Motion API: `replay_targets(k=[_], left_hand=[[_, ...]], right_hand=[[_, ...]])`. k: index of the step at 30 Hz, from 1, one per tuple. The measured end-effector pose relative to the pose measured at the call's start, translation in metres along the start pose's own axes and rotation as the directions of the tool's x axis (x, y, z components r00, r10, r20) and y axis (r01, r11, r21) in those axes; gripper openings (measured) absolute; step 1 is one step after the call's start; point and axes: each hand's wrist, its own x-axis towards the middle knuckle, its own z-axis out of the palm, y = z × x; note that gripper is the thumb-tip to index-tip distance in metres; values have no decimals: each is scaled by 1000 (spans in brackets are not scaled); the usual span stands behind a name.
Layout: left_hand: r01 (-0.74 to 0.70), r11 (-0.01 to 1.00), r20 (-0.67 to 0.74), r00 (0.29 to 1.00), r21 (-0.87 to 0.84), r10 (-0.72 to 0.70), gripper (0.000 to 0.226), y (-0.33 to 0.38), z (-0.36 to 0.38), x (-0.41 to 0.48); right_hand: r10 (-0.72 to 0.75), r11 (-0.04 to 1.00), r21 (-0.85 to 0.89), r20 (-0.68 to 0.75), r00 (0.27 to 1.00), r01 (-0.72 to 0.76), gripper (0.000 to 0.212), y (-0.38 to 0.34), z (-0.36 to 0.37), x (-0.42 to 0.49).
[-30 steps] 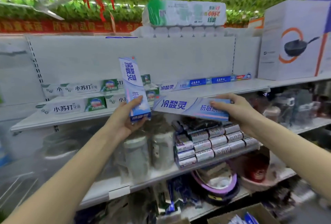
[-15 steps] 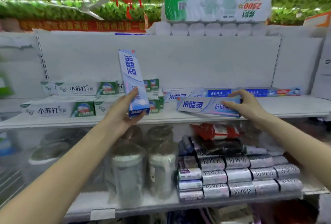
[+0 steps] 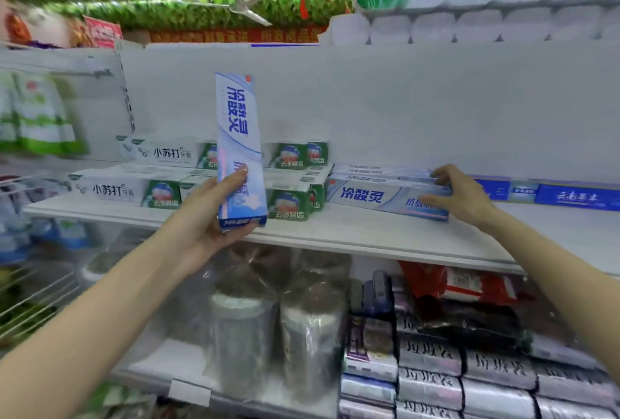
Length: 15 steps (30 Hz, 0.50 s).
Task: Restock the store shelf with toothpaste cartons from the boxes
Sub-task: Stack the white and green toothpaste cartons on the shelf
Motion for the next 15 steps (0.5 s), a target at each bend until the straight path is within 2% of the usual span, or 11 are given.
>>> replay_targets(k=[3,6,9,11,13,14,15], left_hand=[[-17,1000,-6,1000,11,18,16,-8,1,2],[-3,1000,-14,1000,18,3,27,-16,13,6],[21,1000,-2,1000,3,-21,34,-23,34,11],[35,999,24,999,-30,-35,32,-28,53,15],[62,996,54,997,-68,-59,32,-34,75,19],[81,992,74,995,-95,-74,31,-37,86,20],[105,987,102,991,-125,-92,29,-40,98,22]], right_hand=[[-15,994,-110,-30,999,11,52,11,8,23],[34,995,-88,-83,996,-42,54,21,10,35],[71,996,-49,-69,995,-74,52,27,5,35],[83,996,41,-117,990,-79,44,23,-2,26],[54,989,146,-228,972,-20,31,6,-11,10],[51,969,247,-226,973,7,25,-7,-15,0],[69,919,394,-143,987,-7,22,-22,-17,-11]])
